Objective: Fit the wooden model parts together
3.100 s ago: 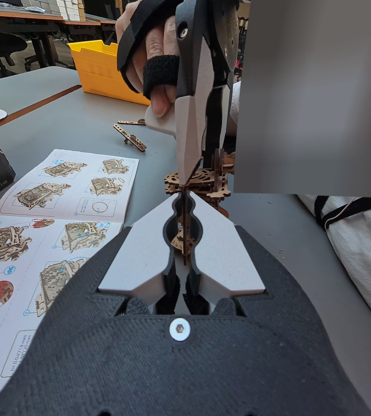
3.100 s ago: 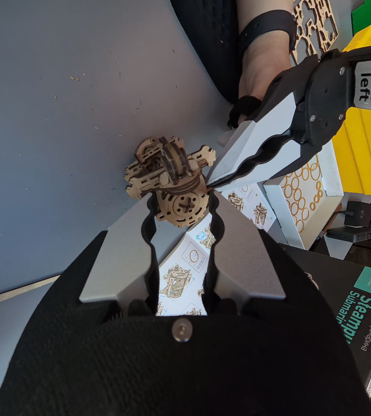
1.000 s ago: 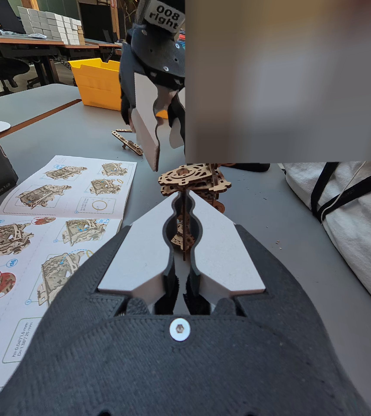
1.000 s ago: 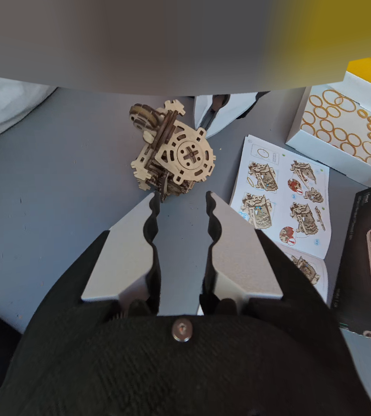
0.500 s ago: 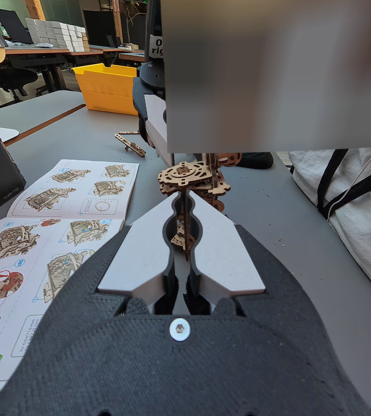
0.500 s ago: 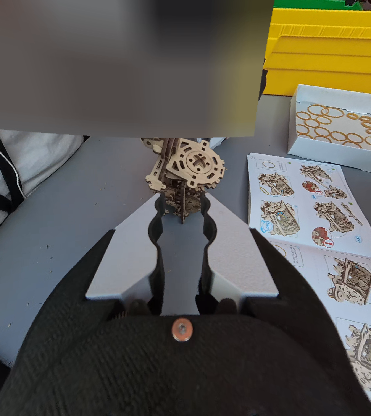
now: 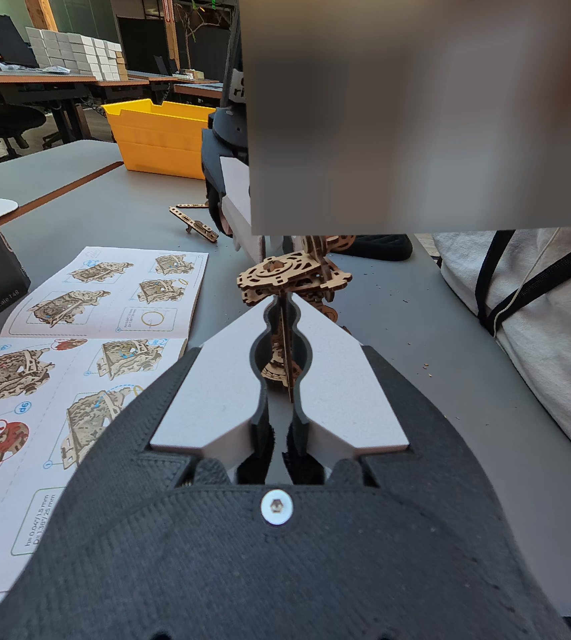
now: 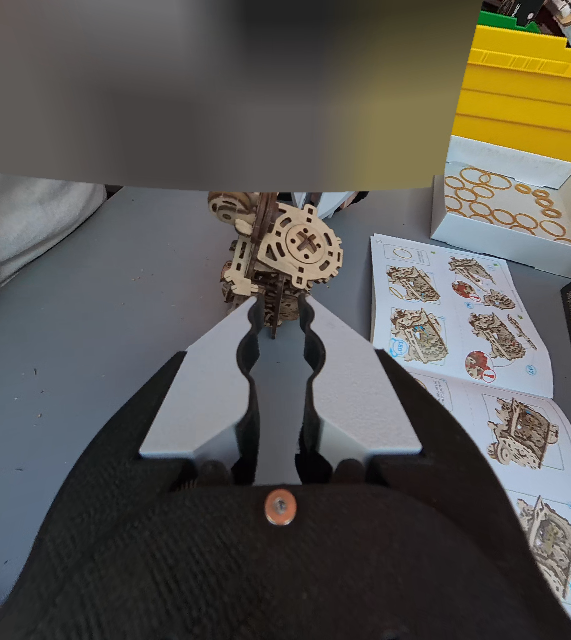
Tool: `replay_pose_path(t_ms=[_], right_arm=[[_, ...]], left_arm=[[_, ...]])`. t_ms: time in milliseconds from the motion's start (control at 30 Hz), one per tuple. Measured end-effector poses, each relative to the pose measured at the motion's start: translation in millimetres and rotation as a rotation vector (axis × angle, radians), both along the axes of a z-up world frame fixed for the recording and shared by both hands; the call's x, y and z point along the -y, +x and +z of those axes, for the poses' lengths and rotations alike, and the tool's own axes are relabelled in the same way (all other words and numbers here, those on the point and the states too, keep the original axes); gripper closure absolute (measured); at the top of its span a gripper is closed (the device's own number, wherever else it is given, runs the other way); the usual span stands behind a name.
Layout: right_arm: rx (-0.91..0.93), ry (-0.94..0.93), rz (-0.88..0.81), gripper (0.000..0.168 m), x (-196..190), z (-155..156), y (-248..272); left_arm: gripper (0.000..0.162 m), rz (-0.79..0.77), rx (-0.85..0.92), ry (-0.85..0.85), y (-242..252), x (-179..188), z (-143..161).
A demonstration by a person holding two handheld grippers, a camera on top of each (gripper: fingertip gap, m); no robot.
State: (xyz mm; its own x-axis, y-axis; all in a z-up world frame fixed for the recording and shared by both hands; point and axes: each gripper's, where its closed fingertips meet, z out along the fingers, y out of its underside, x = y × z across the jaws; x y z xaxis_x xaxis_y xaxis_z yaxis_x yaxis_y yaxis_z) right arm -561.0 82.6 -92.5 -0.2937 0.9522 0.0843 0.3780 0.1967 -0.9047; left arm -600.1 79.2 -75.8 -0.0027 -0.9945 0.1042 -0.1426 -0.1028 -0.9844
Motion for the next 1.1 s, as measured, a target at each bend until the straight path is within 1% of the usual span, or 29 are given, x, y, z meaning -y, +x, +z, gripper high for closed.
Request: replay_pose_path(t_ms=[233,400,500,567,733,900,967,1067,1100], right_arm=[[-0.040,0.021,-0.011,0.149,-2,4,-4],[-0.059,0.021,-0.008,0.156,0,8,-5],[-0.066,0.031,-0.006,0.157,1,9,-4],[-0.079,0.041,-0.012,0.161,0,11,-4],[-0.086,0.050,-0.008,0.162,1,12,-3],[-0.094,0.055,-0.005,0.162,2,13,-4],[-0.095,0.058,-0.007,0.162,2,13,-4],[-0.097,0.066,-0.008,0.162,2,14,-5],[-0.099,0.067,-0.007,0.162,2,14,-5]], left_arm=[[0.162,-0.002,0.000,0.007,0,0,0],[0.162,-0.003,0.003,0.004,0,0,1],[0.161,-0.004,0.007,0.002,0,0,1],[0.159,-0.005,0.006,-0.001,0,0,1],[0.156,-0.007,0.001,-0.001,0,0,1],[0.144,0.016,-0.018,0.001,-6,-5,1],[0.141,0.047,-0.007,0.016,-12,-11,10],[0.139,0.072,0.053,0.018,-16,-22,45],[0.137,0.062,0.038,-0.005,-13,-25,53]])
